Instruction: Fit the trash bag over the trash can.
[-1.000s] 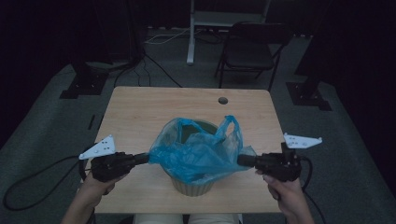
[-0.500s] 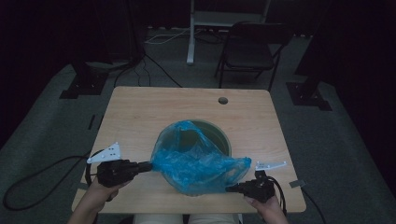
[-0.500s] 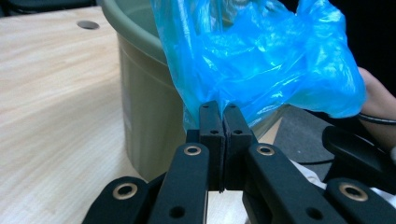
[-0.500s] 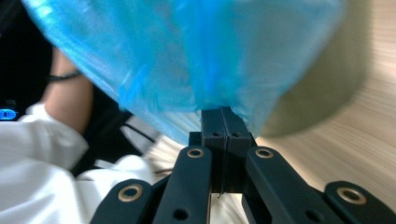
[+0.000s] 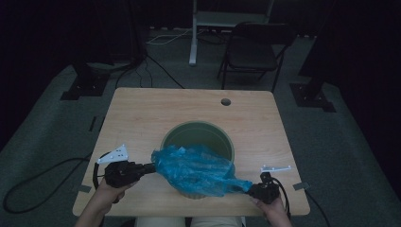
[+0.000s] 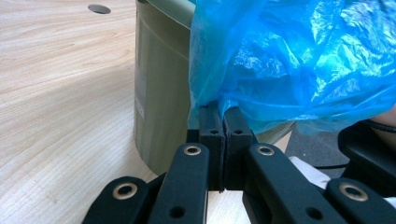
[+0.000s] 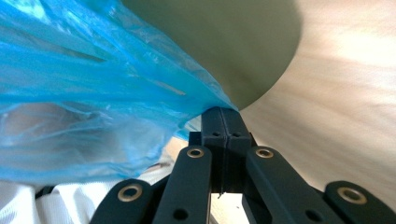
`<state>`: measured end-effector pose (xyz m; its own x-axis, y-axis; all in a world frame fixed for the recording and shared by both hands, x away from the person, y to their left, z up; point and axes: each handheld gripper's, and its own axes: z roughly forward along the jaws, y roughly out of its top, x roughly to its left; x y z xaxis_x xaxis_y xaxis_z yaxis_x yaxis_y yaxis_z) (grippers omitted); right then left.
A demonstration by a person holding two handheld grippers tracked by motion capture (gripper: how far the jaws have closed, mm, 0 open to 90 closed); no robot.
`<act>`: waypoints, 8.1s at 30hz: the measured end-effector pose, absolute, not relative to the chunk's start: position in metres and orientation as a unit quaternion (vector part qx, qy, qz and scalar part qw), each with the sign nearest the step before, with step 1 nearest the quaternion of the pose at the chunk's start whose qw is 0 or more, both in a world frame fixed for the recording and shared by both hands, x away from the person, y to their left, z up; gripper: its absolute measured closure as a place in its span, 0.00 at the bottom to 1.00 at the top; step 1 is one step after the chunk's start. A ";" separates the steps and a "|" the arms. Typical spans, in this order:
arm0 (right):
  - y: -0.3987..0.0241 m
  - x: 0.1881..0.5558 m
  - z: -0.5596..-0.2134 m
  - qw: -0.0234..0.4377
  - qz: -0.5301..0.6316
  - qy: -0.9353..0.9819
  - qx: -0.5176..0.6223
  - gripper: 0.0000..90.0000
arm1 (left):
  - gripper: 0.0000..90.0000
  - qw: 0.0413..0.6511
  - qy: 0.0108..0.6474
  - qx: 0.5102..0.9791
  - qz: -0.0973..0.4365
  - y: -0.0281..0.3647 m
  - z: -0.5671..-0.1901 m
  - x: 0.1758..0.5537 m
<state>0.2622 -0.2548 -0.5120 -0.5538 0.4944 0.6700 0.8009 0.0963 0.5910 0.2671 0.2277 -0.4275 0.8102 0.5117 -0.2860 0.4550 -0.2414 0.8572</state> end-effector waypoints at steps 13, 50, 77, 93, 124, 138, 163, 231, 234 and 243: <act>-0.314 0.264 -0.440 0.034 -0.567 -0.672 -0.475 0.75 | 0.47 0.553 0.323 0.768 0.034 0.253 -0.406 0.257; -0.194 0.336 -0.315 -0.012 -0.543 -0.778 -0.317 1.00 | 1.00 0.555 0.309 0.773 0.002 0.213 -0.346 0.336; -0.208 0.383 -0.287 -0.130 -0.513 -0.747 -0.402 1.00 | 0.41 0.568 0.344 0.746 0.039 0.208 -0.325 0.320; -0.228 0.392 -0.287 -0.120 -0.530 -0.718 -0.436 1.00 | 0.34 0.498 0.309 0.807 0.072 0.147 -0.328 0.308; -0.232 0.405 -0.329 -0.094 -0.503 -0.721 -0.466 1.00 | 0.97 0.513 0.392 0.757 0.097 0.209 -0.364 0.322; -0.172 0.428 -0.415 -0.034 -0.427 -0.772 -0.469 1.00 | 0.99 0.492 0.439 0.751 0.031 0.224 -0.431 0.330; -0.205 0.414 -0.476 0.022 -0.420 -0.746 -0.516 0.79 | 0.71 0.501 0.438 0.746 -0.020 0.239 -0.467 0.315; -0.223 0.272 -0.370 0.082 -0.617 -0.724 -0.297 1.00 | 1.00 0.547 0.243 0.801 -0.031 0.216 -0.399 0.245; -0.228 0.269 -0.401 0.118 -0.601 -0.722 -0.321 1.00 | 1.00 0.549 0.254 0.795 -0.051 0.217 -0.417 0.242; -0.239 0.258 -0.452 0.168 -0.573 -0.720 -0.352 1.00 | 1.00 0.512 0.267 0.816 -0.043 0.207 -0.439 0.237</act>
<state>0.2580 -0.2386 -0.4516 -0.6953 0.3143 0.6463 0.7003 0.0945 0.7075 0.2368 0.2074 -0.4391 0.8541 0.3907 -0.3434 0.4792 -0.3342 0.8116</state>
